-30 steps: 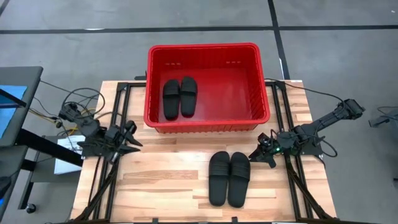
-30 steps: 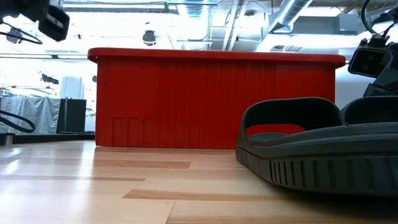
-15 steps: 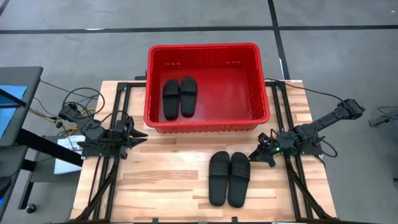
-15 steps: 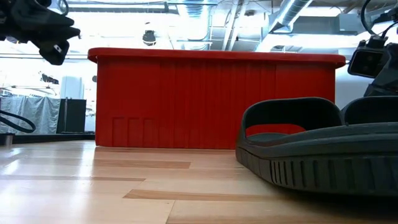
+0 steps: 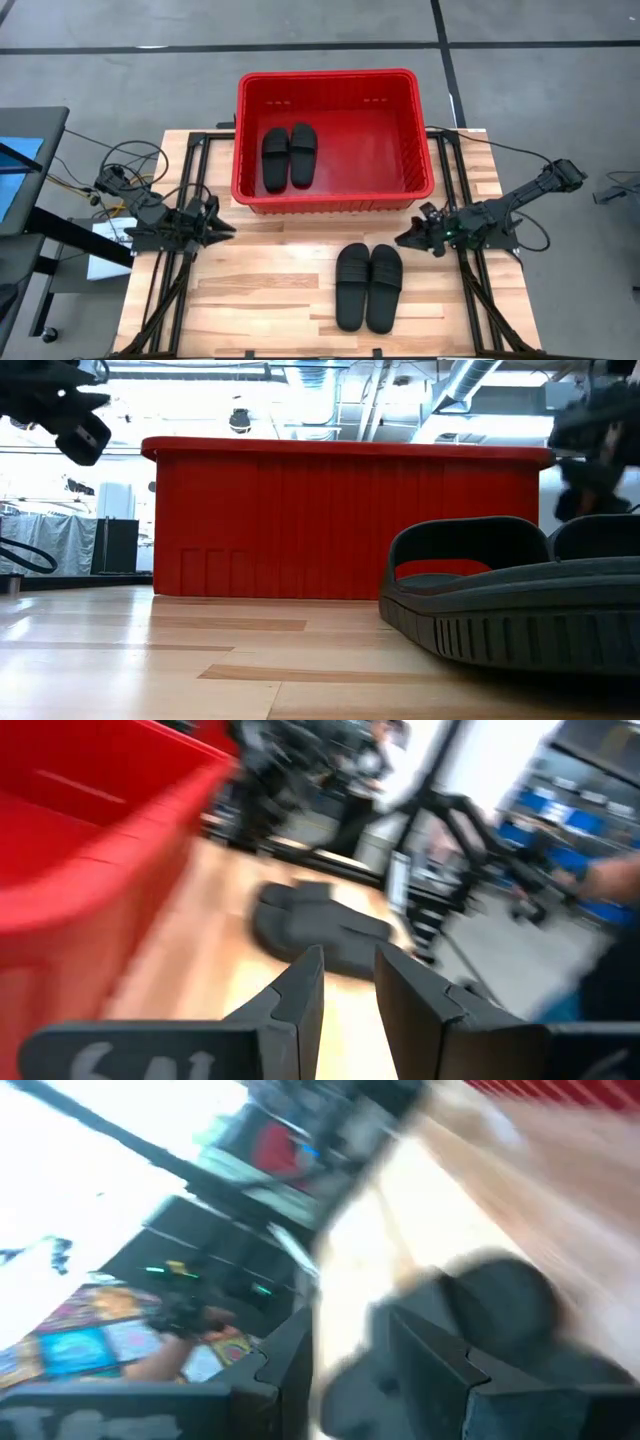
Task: Pick and place slides into bin
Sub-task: Put the black slides into the red box
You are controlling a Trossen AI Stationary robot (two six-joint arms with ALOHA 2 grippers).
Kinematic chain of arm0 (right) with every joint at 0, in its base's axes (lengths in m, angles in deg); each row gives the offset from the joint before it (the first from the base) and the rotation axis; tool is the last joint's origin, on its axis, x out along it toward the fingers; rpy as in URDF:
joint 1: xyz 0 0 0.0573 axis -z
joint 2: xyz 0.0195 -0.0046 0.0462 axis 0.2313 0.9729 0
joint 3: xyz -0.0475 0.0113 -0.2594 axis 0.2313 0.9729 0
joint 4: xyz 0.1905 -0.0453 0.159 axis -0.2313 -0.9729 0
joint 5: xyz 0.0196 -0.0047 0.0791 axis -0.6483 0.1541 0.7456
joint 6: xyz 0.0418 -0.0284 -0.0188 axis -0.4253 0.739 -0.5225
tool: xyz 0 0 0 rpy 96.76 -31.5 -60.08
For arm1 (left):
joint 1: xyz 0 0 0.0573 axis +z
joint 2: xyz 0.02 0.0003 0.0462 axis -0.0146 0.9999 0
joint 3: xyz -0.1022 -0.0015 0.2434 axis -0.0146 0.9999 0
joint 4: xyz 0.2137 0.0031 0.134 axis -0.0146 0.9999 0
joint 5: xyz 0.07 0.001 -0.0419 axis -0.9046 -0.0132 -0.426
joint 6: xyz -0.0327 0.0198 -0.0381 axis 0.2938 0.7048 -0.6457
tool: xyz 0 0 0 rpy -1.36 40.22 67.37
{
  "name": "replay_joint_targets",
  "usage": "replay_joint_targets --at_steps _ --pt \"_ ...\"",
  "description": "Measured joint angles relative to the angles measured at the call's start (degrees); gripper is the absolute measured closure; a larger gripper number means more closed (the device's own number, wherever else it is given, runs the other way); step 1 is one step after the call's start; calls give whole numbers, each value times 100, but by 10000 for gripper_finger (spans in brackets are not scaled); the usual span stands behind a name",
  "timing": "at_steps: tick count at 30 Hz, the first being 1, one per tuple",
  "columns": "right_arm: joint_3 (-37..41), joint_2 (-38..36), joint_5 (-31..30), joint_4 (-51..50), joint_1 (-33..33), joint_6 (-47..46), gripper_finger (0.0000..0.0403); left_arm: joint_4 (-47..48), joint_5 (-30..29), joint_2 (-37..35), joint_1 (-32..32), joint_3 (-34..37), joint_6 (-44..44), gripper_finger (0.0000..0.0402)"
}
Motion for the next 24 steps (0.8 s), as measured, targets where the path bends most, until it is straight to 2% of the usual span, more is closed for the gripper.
replay_joint_targets --at_steps 3,9,15,20,24 --pt "-28 -5 4 835 0 650 280 3 706 0 -2 0 4 320" --pt "-635 0 4 1126 -12 1489 280 474 1685 0 -2 -2 -180 320" --pt "-1316 -2 4 1123 -11 2139 280 1106 1624 2 -2 -2 -764 320" --pt "-1802 21 42 1134 -11 2221 280 1378 1591 2 -2 -2 -864 320" --pt "-2055 193 369 1133 -103 2279 280 1539 1591 2 -2 -2 -874 320"
